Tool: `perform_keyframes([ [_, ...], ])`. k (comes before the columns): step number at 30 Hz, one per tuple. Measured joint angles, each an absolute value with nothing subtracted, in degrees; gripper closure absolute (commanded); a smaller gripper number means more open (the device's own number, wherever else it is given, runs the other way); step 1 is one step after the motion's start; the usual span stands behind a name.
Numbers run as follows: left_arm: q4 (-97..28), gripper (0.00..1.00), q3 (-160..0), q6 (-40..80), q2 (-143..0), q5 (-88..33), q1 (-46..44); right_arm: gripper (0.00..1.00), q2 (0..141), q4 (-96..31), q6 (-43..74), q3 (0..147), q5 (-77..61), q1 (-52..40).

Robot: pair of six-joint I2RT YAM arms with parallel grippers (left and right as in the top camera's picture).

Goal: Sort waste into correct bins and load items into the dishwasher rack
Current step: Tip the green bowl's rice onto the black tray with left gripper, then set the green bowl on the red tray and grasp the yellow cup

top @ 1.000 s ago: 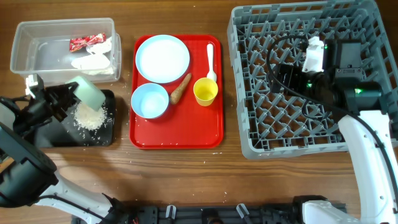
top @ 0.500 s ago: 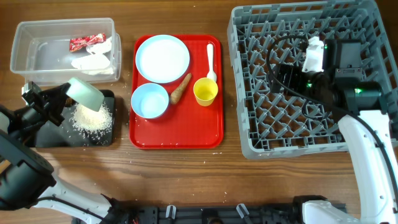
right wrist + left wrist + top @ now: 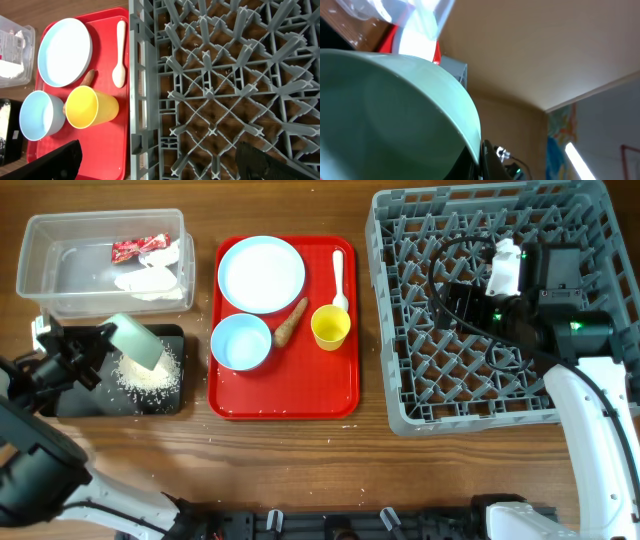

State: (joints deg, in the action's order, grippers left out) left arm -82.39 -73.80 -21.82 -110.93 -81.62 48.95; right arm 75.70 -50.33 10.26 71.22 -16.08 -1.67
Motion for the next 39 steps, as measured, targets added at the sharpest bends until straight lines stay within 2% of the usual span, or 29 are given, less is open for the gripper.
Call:
perform_keyframes([
  [5,-83.37,0.96,-73.8,-25.89,-97.62,-76.14,41.87,0.0,75.7,-50.3,10.28,71.22,-16.08,-1.67],
  [8,-81.76,0.96,-73.8,-26.0,-89.93,-71.16,31.73,0.0,75.7,-50.02,10.26,71.22,-16.08,-1.67],
  [11,-76.44,0.96,-73.76,-19.53,-85.27,-62.28,20.21,0.0,75.7,-49.67,10.28,71.22,-16.08,-1.67],
  [16,-69.12,0.96,-73.76,-0.71,-83.77,-36.8,-4.78,0.0,75.7,-49.39,10.26,71.22,-16.08,-1.67],
  [23,-58.92,0.96,-71.2,13.26,-83.72,-13.65,-28.69,0.0,75.7,-48.93,10.26,71.22,-16.08,-1.67],
  [27,-49.36,0.96,-63.9,14.74,-84.18,-8.78,-35.38,0.0,75.7,-48.99,10.26,71.22,-16.08,-1.67],
  [33,-41.04,0.95,-56.82,15.4,-88.55,-7.05,-37.74,0.0,75.7,-48.84,10.26,71.22,-16.08,-1.67],
  [34,-40.56,0.88,-56.71,15.4,-89.08,-7.05,-37.78,0.0,75.7,-48.84,10.26,71.22,-16.08,-1.67],
  [36,-39.35,0.64,-56.71,15.7,-90.19,-7.01,-37.89,0.0,75.7,-48.86,10.26,71.22,-16.08,-1.67],
  [37,-39.2,0.49,-56.71,15.59,-90.59,-6.94,-37.89,0.0,75.7,-48.86,10.26,71.22,-16.08,-1.67],
  [39,-38.72,0.41,-56.69,15.86,-90.98,-6.9,-37.89,0.0,75.7,-48.84,10.28,71.22,-16.08,-1.67],
])
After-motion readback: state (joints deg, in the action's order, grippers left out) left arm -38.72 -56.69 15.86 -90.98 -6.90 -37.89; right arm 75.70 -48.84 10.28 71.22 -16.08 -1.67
